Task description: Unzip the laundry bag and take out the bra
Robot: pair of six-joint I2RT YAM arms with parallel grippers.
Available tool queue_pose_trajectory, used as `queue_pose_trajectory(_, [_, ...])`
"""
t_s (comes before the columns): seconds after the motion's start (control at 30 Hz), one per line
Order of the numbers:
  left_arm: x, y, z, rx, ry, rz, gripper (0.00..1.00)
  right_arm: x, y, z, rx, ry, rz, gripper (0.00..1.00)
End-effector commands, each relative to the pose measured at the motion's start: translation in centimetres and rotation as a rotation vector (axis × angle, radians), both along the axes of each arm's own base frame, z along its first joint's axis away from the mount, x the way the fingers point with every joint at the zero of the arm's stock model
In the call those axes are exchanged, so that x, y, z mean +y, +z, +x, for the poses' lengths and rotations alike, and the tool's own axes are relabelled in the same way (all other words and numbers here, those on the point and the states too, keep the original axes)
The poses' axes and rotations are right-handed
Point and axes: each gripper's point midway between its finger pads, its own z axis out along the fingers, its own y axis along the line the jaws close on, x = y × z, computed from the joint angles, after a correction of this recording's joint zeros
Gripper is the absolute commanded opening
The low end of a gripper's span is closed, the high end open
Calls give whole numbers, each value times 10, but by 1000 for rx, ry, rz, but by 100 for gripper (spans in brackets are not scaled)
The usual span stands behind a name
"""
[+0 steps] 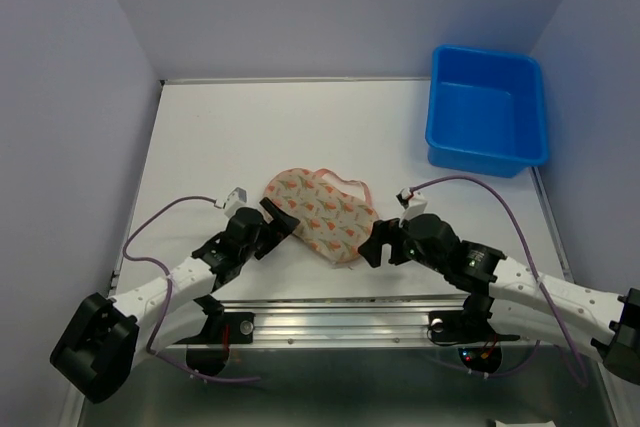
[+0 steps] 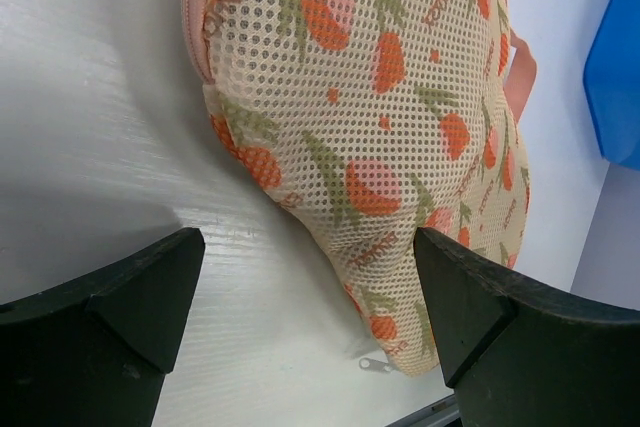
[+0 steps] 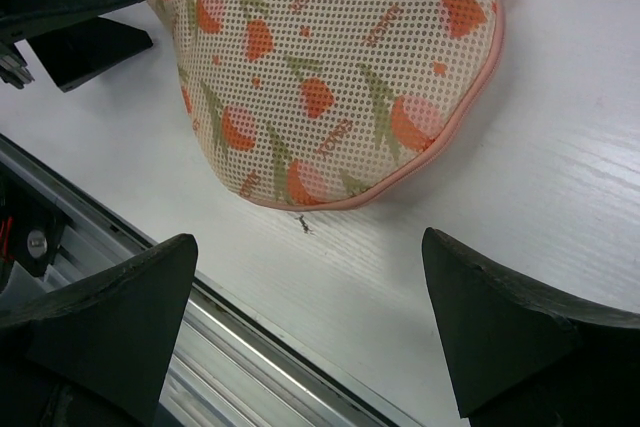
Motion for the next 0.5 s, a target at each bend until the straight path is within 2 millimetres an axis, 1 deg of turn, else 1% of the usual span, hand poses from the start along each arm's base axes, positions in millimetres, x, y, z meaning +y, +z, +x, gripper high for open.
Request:
queue_pose_trajectory(0.0, [-3, -7, -3, 7, -10, -12, 97, 2, 8, 6, -22, -30, 40, 100])
queue_pose_trajectory(0.03, [-10, -7, -5, 15, -36, -37, 96, 3, 6, 6, -17, -26, 37, 100])
queue_pose_trajectory(0.07, [-17, -1, 0, -12, -47, -68, 96, 4, 5, 5, -15, -23, 37, 100])
queue_pose_trajectory(0.1, [-23, 0, 0, -11, -58, -81, 96, 4, 4, 5, -13, -19, 38, 100])
queue_pose_trajectory(0.17, [-36, -2, 1, 3, -81, -93, 94, 7, 4, 4, -10, -11, 46, 100])
queue_pose_trajectory(0.2, [-43, 3, 4, -11, -91, -105, 93, 8, 3, 4, -8, -9, 48, 100])
queue_pose_trajectory(0.23, [-50, 2, 7, -6, -98, -98, 92, 9, 4, 4, -11, -4, 57, 100])
queue_pose_trajectory(0.3, [-64, 6, 8, -18, -126, -111, 90, 11, 5, 3, -11, 4, 66, 100])
queue_pose_trajectory(0.33, [-68, 1, 8, -2, -131, -103, 87, 11, 2, 2, -9, 7, 66, 100])
queue_pose_trajectory(0.37, [-74, 5, 10, -10, -132, -118, 84, 11, 1, 2, -9, 13, 65, 100])
queue_pose_trajectory(0.43, [-78, 0, 10, 7, -133, -114, 73, 11, -2, 0, -3, 20, 61, 100])
queue_pose_trajectory(0.47, [-79, 0, 11, 8, -127, -119, 65, 13, -3, -1, -5, 33, 62, 100])
